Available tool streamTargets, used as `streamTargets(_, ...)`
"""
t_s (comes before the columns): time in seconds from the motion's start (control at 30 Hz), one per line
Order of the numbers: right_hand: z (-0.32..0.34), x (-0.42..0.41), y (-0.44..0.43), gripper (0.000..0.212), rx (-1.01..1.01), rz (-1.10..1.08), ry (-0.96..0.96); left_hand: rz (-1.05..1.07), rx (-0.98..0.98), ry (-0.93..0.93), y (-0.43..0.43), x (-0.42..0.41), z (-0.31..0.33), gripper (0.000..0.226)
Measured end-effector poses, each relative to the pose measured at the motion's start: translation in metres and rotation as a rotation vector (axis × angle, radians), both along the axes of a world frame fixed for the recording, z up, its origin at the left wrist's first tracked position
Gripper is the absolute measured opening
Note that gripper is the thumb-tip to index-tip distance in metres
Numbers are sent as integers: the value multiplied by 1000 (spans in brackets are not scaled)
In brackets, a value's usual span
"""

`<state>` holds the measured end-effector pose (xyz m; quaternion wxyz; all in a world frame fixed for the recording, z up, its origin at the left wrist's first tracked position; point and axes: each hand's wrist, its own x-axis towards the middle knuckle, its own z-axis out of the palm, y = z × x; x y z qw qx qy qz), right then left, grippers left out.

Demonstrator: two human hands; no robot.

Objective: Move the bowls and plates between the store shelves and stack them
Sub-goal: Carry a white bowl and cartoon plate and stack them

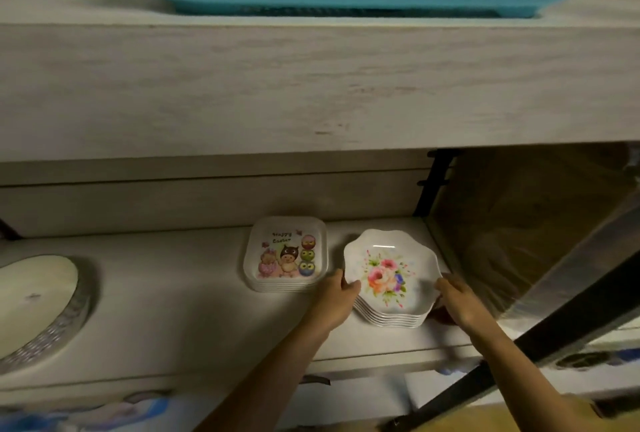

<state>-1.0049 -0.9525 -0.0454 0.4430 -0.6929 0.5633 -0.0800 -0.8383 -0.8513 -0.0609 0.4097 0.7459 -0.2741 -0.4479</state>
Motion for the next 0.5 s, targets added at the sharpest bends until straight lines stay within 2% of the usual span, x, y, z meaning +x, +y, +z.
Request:
streamTargets(0.13, 24, 1, -7, 49, -336, 126, 273, -31, -54, -169, 23, 16, 7, 17)
streamTargets(0.23, 46, 17, -14, 46, -542, 169, 283, 96, -109, -358, 44, 43, 14, 20)
streamTargets(0.3, 53, 36, -17, 39, -568, 239, 225, 198, -111, -463, 52, 65, 20, 27)
streamTargets(0.37, 55, 57, -17, 32, -544, 338, 182, 286, -102, -489, 58, 89, 24, 36)
streamTargets(0.43, 53, 81, -15, 27, -510, 437, 123, 349, -71, -501, 61, 111, 23, 31)
streamTargets(0.5, 51, 105, -13, 26, -510, 539, 145, 359, 11, -529, 60, 130, 21, 26)
